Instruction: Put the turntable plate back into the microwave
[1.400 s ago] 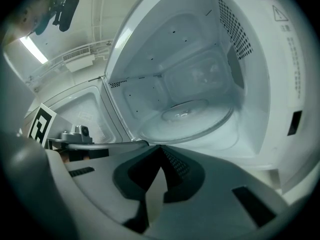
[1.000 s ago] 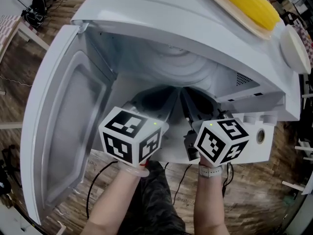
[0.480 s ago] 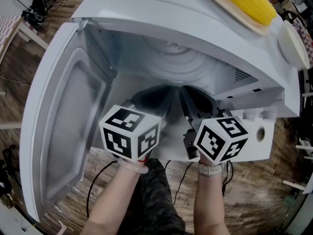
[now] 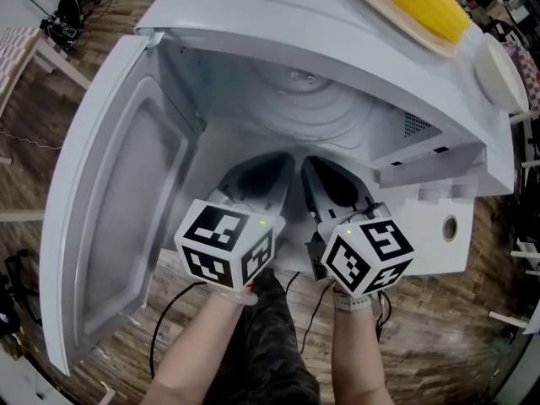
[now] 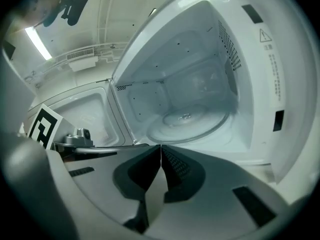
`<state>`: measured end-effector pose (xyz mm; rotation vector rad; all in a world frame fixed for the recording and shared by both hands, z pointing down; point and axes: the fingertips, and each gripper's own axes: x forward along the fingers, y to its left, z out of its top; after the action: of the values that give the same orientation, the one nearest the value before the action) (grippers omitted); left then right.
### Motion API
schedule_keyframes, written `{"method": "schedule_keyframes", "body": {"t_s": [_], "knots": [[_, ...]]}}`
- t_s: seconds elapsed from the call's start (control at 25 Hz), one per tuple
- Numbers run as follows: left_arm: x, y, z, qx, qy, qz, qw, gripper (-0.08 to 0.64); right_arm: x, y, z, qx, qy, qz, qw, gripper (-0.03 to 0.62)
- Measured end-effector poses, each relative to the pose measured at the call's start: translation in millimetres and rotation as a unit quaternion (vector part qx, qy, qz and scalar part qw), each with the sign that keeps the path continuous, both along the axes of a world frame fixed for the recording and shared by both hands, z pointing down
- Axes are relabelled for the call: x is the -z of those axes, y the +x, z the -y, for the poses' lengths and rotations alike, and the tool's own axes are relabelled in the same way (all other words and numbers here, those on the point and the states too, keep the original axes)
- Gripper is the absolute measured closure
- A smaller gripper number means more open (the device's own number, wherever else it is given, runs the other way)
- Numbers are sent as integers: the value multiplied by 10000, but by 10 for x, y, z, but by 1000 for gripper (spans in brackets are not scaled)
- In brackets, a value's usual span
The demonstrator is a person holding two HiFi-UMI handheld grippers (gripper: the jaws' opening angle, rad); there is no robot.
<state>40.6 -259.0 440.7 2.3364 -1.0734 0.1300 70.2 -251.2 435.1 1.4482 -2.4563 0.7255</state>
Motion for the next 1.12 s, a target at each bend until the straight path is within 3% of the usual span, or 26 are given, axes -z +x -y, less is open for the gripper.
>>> {"method": "schedule_keyframes", "body": {"t_s": [0.24,0.68,1.12], "knots": [[237,-159,-64,253,533,238,9980,535,232,-115,-95,117,430,-92,9990,571],[633,-411,-453,395,1083,343,9927,535,639,-320,-514,156,933,-219,9953,571],[894,-573,-1128,136,1153,301,9928,535,986,-577,-1198,344,1141,-453,9918,571]]}}
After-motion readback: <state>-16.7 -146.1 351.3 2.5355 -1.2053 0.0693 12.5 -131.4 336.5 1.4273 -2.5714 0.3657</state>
